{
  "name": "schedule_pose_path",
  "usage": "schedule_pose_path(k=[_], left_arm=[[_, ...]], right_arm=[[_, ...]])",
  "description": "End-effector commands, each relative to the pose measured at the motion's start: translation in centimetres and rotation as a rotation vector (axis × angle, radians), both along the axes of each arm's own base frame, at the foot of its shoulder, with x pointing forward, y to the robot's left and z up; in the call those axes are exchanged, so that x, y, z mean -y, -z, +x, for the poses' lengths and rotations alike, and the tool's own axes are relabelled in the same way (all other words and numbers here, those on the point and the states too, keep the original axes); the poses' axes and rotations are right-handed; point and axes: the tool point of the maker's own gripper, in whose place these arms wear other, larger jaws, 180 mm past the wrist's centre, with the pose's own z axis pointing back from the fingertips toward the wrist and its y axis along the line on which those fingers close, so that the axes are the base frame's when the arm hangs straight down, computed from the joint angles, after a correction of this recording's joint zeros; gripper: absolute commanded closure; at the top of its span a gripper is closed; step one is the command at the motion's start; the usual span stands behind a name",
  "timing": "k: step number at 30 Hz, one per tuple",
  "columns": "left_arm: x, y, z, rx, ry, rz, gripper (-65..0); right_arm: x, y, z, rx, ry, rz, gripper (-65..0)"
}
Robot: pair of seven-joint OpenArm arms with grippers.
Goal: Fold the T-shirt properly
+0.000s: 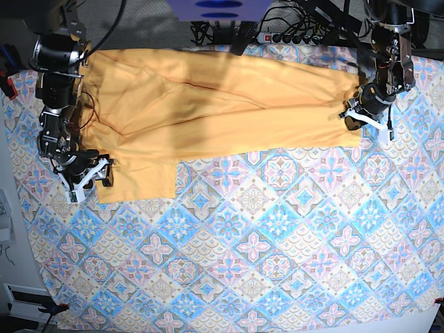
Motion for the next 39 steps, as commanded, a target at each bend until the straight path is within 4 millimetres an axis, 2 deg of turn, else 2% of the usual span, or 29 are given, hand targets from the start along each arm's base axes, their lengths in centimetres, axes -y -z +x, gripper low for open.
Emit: schedule_pose_path(k=[1,4,10,12,15,20,23,33,39], left_arm=[[-1.7,2.2,-4.3,-0.202,-0.019,0.083,-1.6],[-1.7,2.2,-4.3,-0.202,-0.019,0.083,-1.6],[-1.7,2.2,-4.3,-0.202,-0.019,0.083,-1.6],[-1.7,2.2,-4.3,-0.202,-0.019,0.083,-1.6],[-1.7,2.2,-4.3,-0.202,-0.019,0.083,-1.6],[-1.8,2.2,-4.3,-0.199,-0.02,0.084,-1.6],[-1.8,2.2,-4.3,-0.199,-0.02,0.084,-1.6],[-1.7,2.2,-4.3,-0.199,-0.02,0.082,-1.6],[-1.7,2.2,-4.3,-0.199,-0.02,0.082,-1.6]], right_arm=[[-0.3,0.0,-0.1,-0.026,-0.034,0.002,-33.3],[-1.6,-0.2,-0.4,-0.027,-0.09,0.041,-27.7],[-1.4,0.1,-0.7,-0.054,-0.091,0.035,-15.3],[-1.4,-0.6,-0.1,-0.032,-0.097,0.024,-9.7],[-1.4,-1.5,0.6,-0.005,-0.107,0.011,-4.7],[-1.3,-3.1,1.5,0.02,-0.129,-0.029,-3.8],[-1.2,-4.1,1.2,0.039,-0.156,-0.073,-3.8],[-1.8,-6.8,-1.3,0.056,-0.245,-0.221,-3.8],[-0.3,-9.0,-3.8,0.074,-0.216,-0.28,-3.8]])
